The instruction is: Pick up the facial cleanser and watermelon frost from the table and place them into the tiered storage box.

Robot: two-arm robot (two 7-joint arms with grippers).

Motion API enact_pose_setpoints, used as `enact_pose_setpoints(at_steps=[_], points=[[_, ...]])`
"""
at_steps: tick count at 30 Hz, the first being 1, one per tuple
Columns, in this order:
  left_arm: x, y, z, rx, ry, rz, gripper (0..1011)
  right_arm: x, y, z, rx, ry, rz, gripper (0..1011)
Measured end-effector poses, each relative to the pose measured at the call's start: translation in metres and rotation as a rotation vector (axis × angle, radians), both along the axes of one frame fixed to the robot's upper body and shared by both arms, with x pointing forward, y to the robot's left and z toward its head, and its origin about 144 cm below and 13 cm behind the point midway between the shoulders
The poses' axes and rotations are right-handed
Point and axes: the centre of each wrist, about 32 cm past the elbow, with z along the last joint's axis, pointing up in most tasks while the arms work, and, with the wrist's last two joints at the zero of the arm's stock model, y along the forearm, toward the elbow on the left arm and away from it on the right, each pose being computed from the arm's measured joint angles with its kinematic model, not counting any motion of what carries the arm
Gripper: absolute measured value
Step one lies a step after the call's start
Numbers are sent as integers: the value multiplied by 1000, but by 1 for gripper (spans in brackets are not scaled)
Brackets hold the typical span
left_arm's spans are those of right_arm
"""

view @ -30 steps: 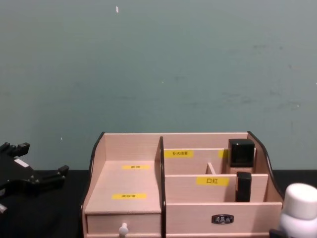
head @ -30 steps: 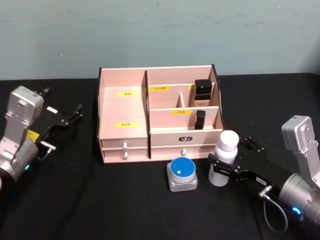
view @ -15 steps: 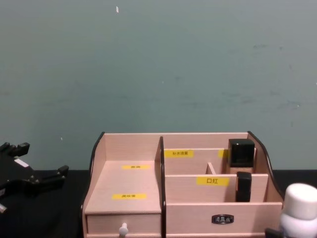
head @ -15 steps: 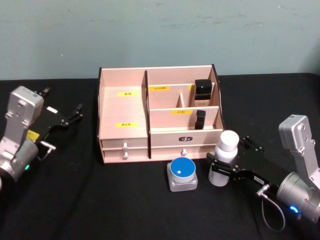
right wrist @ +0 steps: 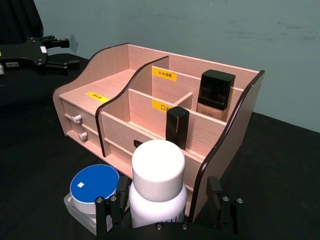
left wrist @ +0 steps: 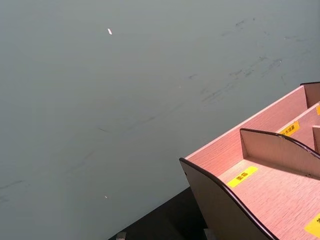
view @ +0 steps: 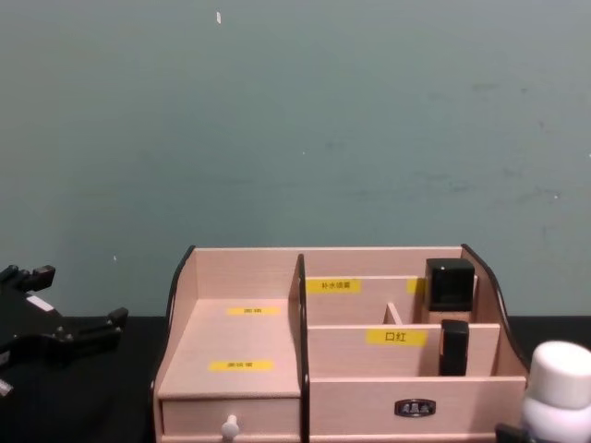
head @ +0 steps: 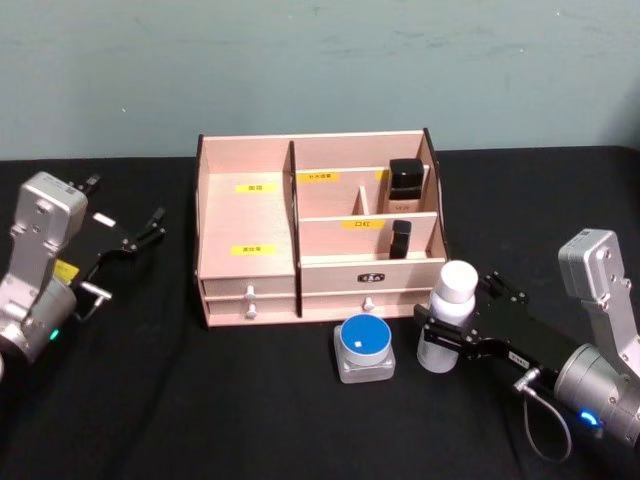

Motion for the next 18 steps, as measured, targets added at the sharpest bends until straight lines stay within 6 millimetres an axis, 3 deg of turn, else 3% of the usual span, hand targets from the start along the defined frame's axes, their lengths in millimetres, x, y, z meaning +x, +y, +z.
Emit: enact_pose_setpoints(at_steps=[5, 15, 18], points=[[0, 0, 0, 0, 0, 0, 1001, 0, 0, 0, 0, 0, 0, 914], [0, 0, 0, 0, 0, 0, 1001, 0, 0, 0, 1, 0, 0, 618], [0, 0, 0, 0, 0, 0, 1001, 0, 0, 0, 1, 0, 0, 596]])
